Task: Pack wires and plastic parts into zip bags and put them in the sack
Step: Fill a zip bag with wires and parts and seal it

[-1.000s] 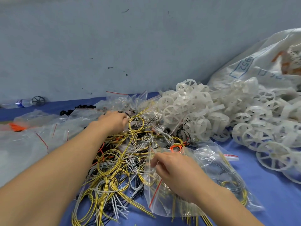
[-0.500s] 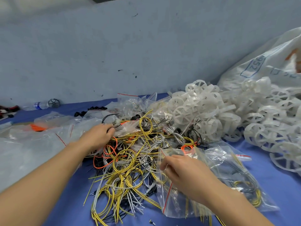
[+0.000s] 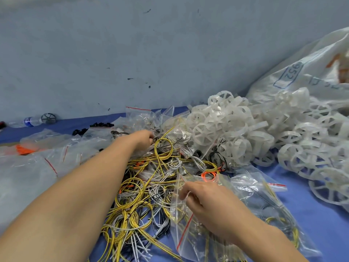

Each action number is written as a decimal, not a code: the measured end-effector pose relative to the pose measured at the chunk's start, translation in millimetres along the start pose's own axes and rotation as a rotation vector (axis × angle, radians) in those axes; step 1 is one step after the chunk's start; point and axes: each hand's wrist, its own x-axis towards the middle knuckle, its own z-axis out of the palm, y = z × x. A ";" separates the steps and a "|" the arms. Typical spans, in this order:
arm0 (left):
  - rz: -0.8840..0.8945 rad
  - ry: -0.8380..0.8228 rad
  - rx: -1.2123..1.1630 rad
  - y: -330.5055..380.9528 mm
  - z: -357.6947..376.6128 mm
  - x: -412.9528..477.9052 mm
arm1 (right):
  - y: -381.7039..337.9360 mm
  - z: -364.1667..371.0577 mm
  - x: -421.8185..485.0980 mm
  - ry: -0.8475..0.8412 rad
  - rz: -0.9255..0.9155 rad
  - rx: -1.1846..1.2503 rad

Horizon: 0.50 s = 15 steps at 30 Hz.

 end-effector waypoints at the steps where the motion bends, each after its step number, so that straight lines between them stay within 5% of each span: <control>1: -0.003 0.010 -0.012 -1.9 4.1 0.1 | 0.4 -0.7 0.1 -0.001 -0.002 0.004; 10: 0.064 0.086 0.163 -21.0 19.9 -48.4 | -5.7 -2.8 -2.3 0.050 -0.014 0.012; 15: 0.063 0.304 -0.128 -7.7 3.8 -91.0 | -10.6 0.9 -7.4 0.124 0.018 0.034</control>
